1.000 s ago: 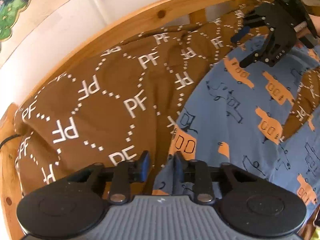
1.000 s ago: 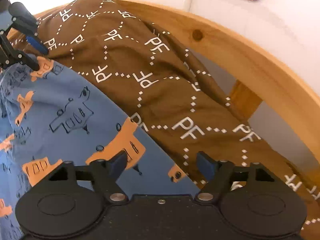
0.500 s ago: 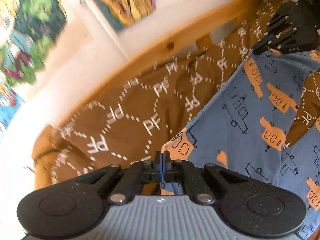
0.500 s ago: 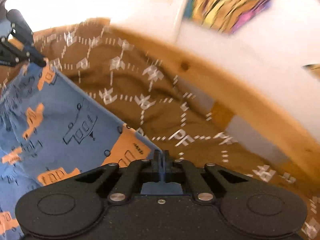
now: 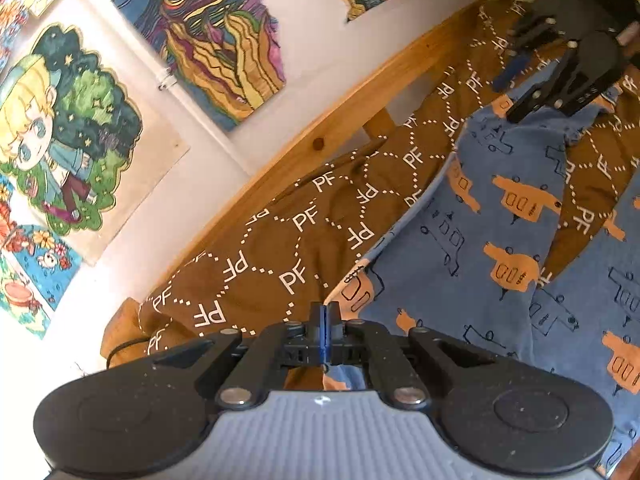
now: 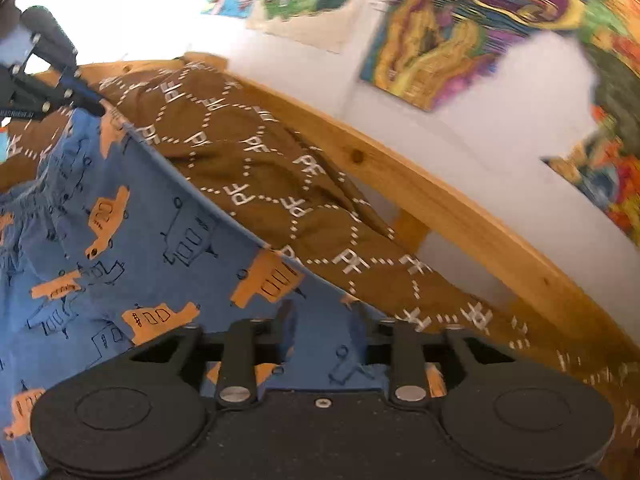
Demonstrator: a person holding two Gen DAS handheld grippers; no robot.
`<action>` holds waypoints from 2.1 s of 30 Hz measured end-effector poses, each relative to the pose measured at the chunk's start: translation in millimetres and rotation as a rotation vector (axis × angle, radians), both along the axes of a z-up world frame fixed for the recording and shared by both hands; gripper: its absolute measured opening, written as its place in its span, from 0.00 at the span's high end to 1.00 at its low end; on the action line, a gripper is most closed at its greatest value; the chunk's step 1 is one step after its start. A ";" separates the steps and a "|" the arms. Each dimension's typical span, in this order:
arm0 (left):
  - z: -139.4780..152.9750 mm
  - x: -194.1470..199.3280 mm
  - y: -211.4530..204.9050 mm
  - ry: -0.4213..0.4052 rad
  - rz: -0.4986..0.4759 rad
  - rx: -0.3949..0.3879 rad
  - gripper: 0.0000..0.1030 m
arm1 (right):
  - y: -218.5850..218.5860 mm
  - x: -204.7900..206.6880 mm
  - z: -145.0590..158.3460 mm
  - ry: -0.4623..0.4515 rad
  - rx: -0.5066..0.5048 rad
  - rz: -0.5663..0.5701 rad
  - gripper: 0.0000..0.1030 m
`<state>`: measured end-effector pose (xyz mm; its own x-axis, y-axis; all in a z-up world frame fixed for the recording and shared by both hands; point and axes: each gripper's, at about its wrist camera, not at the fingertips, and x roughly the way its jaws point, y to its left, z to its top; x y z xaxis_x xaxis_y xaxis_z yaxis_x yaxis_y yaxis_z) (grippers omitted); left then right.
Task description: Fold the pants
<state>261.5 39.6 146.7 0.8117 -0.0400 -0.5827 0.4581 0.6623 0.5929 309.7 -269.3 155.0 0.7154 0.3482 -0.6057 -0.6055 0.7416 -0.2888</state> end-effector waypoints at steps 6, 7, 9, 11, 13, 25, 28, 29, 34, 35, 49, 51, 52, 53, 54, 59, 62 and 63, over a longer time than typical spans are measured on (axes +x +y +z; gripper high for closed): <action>-5.0 -7.2 0.4 -0.017 -0.030 0.046 1.00 | 43.8 19.7 -18.9 -0.038 -0.125 0.167 0.48; -6.3 -9.5 -0.6 -0.021 -0.039 0.056 1.00 | 51.1 24.2 -24.5 -0.037 -0.146 0.188 0.48; -9.2 -13.3 -3.6 -0.029 -0.059 0.083 1.00 | 62.0 32.9 -34.8 -0.040 -0.180 0.205 0.54; -10.8 -15.1 -4.9 -0.028 -0.066 0.095 1.00 | 68.2 40.4 -43.0 -0.017 -0.188 0.197 1.00; -10.6 -16.6 -3.6 -0.034 -0.067 0.100 1.00 | 68.6 40.5 -46.8 -0.010 -0.168 0.180 1.00; -23.1 -95.6 13.3 -0.119 -0.224 0.110 1.00 | 42.4 -118.7 -33.0 -0.133 -0.110 0.122 1.00; -40.4 -119.4 15.6 -0.082 -0.255 0.117 1.00 | 49.4 -173.6 -45.5 -0.100 -0.137 0.099 1.00; -49.3 -127.7 15.4 -0.066 -0.268 0.130 1.00 | 53.5 -189.0 -51.4 -0.087 -0.151 0.103 1.00; -95.2 -152.9 15.6 -0.006 -0.290 0.209 1.00 | 74.3 -238.9 -93.6 0.011 -0.181 0.106 1.00; -103.0 -156.0 16.2 0.000 -0.286 0.222 1.00 | 75.9 -243.2 -102.6 0.042 -0.155 0.096 1.00; -121.4 -182.2 24.5 -0.019 -0.295 0.352 1.00 | 79.4 -255.4 -122.7 0.055 -0.074 0.064 1.00; -119.4 -184.7 23.3 -0.045 -0.308 0.382 1.00 | 80.9 -257.3 -120.5 0.054 -0.079 0.080 1.00; -118.3 -186.2 22.8 -0.053 -0.316 0.393 1.00 | 81.0 -259.6 -119.7 0.052 -0.083 0.086 1.00; -118.4 -187.2 22.7 -0.053 -0.318 0.403 1.00 | 82.9 -261.2 -119.1 0.053 -0.089 0.094 1.00; -119.8 -186.4 23.2 -0.045 -0.323 0.414 1.00 | 84.6 -262.4 -119.1 0.054 -0.096 0.099 1.00; -135.3 -180.9 27.1 0.077 -0.286 0.408 1.00 | 91.3 -265.8 -127.3 0.083 -0.122 0.116 1.00; -132.9 -177.0 30.3 0.117 -0.257 0.361 0.99 | 92.4 -266.0 -130.0 0.083 -0.128 0.118 1.00; -131.1 -176.3 31.1 0.123 -0.247 0.350 0.98 | 91.9 -265.6 -129.8 0.085 -0.124 0.117 1.00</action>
